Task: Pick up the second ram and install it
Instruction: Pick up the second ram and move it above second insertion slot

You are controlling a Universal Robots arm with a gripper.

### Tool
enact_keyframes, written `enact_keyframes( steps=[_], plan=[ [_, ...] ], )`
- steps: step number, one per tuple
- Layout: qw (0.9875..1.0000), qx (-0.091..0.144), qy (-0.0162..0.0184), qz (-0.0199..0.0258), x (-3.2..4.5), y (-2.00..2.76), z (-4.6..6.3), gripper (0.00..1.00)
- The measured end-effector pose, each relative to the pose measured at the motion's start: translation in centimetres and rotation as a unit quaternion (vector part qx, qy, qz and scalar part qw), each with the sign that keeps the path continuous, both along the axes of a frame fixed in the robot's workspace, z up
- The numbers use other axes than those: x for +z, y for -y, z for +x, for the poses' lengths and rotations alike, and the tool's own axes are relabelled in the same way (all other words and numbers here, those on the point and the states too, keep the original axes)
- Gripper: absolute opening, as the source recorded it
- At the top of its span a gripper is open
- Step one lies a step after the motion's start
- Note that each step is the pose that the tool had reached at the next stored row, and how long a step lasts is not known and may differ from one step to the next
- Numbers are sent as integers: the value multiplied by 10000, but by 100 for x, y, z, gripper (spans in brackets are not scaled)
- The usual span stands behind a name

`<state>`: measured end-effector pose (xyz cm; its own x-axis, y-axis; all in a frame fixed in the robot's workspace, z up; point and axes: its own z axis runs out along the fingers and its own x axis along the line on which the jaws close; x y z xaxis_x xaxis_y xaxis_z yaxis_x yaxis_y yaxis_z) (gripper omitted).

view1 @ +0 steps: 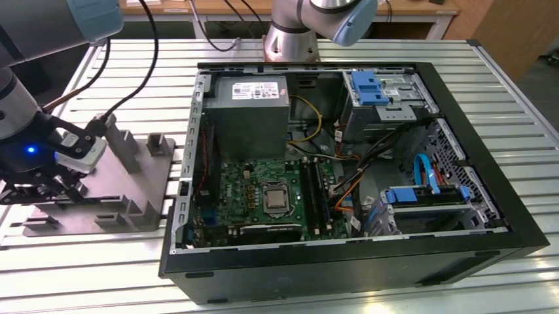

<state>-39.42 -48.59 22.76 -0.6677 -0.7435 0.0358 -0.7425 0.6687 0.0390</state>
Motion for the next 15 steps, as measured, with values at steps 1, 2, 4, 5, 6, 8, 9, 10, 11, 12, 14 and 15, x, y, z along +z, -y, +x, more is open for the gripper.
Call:
enact_keyframes(
  steps=[1, 2, 4, 5, 6, 8, 9, 10, 11, 12, 14, 15],
  plan=[
    [10000, 39, 0, 0, 0, 0, 0, 10],
    [10000, 77, 0, 0, 0, 0, 0, 10],
    [9999, 151, 0, 0, 0, 0, 0, 10],
    [9998, 189, 0, 0, 0, 0, 0, 10],
    [9997, 230, 0, 0, 0, 0, 0, 10],
    [9995, 306, 0, 0, 0, 0, 0, 10],
    [9994, 344, 0, 0, 0, 0, 0, 10],
    [9993, 382, 0, 0, 0, 0, 0, 10],
    [9991, 421, 0, 0, 0, 0, 0, 10],
    [9989, 460, 0, 0, 0, 0, 0, 10],
    [9985, 542, 0, 0, 0, 0, 0, 10],
    [9983, 582, 0, 0, 0, 0, 0, 10]
  ],
)
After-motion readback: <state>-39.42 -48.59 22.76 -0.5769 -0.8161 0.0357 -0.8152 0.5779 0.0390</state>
